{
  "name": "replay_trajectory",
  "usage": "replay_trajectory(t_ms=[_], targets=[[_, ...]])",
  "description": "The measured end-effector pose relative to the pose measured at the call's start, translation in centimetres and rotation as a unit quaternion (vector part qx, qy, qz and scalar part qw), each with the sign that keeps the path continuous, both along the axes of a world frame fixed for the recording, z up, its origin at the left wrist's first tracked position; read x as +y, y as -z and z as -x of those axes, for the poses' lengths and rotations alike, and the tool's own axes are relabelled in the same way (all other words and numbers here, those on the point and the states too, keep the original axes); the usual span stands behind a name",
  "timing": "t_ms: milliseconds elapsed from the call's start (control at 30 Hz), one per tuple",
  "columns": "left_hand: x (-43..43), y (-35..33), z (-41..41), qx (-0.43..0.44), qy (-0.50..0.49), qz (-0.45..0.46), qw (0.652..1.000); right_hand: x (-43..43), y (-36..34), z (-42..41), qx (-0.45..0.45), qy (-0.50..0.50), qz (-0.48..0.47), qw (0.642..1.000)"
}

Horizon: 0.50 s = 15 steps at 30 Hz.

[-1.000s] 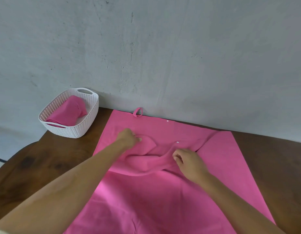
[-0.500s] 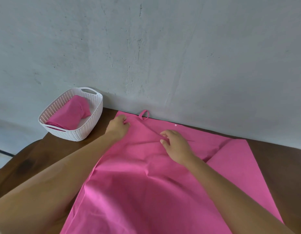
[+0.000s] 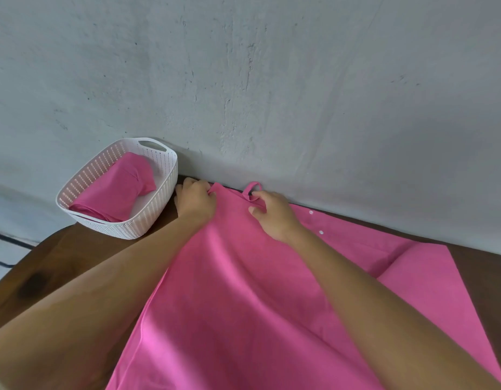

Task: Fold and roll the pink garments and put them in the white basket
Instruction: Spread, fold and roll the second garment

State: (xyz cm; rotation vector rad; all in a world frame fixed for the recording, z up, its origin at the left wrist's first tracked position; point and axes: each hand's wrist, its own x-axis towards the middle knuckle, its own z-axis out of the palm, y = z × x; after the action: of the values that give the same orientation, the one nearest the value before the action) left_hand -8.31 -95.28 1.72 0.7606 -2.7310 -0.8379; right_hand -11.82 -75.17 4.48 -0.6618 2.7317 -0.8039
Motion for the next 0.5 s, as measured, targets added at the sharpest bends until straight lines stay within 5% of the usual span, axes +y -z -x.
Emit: replay_trajectory(t_ms=[300, 500], targets=[[-0.9, 0.5, 1.7, -0.015, 0.013, -0.021, 1.000, 0.0, 0.2, 0.4, 0.018, 0.027, 0.078, 0.996], [-0.7, -0.9, 0.3, 0.044, 0.007, -0.129, 0.991, -0.1, -2.0, 0.3, -0.030, 0.085, 0.202, 0.975]])
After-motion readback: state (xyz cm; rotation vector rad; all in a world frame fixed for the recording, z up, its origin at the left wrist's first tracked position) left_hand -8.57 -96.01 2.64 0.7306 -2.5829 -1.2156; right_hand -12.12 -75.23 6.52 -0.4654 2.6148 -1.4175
